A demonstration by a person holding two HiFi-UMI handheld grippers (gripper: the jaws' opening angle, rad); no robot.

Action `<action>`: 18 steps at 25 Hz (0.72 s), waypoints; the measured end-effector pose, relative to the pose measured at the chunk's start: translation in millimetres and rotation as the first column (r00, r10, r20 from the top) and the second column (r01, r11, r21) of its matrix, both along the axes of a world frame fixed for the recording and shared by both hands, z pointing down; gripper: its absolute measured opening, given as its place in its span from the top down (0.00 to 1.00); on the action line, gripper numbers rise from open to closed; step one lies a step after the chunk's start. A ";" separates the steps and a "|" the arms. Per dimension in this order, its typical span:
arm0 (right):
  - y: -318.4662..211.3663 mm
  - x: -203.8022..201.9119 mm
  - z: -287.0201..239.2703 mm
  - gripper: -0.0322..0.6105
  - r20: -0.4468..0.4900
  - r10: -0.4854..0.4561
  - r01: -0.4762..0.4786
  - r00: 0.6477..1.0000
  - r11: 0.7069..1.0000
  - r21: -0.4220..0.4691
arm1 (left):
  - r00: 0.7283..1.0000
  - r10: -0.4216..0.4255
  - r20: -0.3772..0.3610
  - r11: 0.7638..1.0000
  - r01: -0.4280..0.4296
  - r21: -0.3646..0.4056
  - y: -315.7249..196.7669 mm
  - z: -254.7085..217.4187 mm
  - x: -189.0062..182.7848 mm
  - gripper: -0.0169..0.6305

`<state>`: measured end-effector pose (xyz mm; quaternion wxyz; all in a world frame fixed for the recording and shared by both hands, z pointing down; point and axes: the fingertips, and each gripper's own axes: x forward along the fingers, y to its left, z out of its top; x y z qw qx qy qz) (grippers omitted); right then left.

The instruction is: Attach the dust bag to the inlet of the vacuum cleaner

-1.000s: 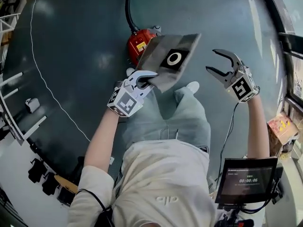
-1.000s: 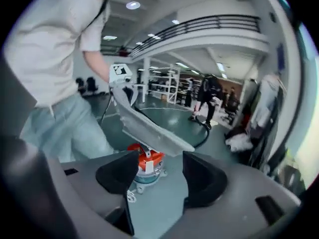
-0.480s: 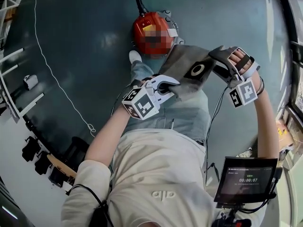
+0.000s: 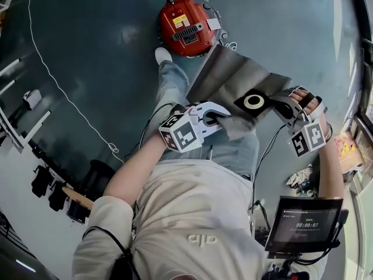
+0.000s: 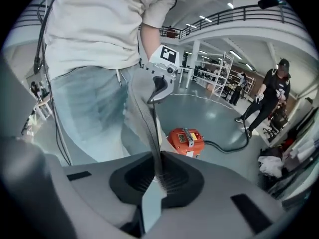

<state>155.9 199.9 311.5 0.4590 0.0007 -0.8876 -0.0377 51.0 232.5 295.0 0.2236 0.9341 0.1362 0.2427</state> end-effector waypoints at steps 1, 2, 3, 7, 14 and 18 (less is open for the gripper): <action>7.7 -1.1 -3.6 0.90 -0.015 0.016 -0.016 1.000 1.000 -0.021 | 1.000 0.007 -0.019 1.000 -0.007 -0.030 7.1 0.7 -1.0 0.94; 12.5 0.3 -7.0 0.90 -0.032 0.028 -0.029 0.999 0.999 -0.040 | 0.999 0.017 -0.039 0.999 -0.019 -0.049 11.5 0.9 0.6 0.94; 15.0 3.6 -10.6 0.90 -0.047 0.039 -0.041 0.998 0.998 -0.055 | 0.998 0.030 -0.057 0.998 -0.034 -0.060 13.8 0.1 3.9 0.94; 16.5 15.4 -20.2 0.90 -0.093 0.096 -0.101 0.991 0.993 -0.058 | 0.995 0.028 -0.100 0.993 -0.038 -0.108 10.4 -5.7 12.0 0.94; 2.3 -19.3 121.6 0.90 -0.129 0.145 -0.156 0.981 0.985 -0.080 | 0.995 0.005 0.101 0.999 -0.002 -0.032 -13.8 132.2 -23.3 0.94; 10.2 -52.9 222.4 0.90 -0.129 0.097 -0.111 0.987 0.987 -0.113 | 0.971 0.056 0.233 0.997 -0.065 0.029 -7.7 231.6 -57.5 0.91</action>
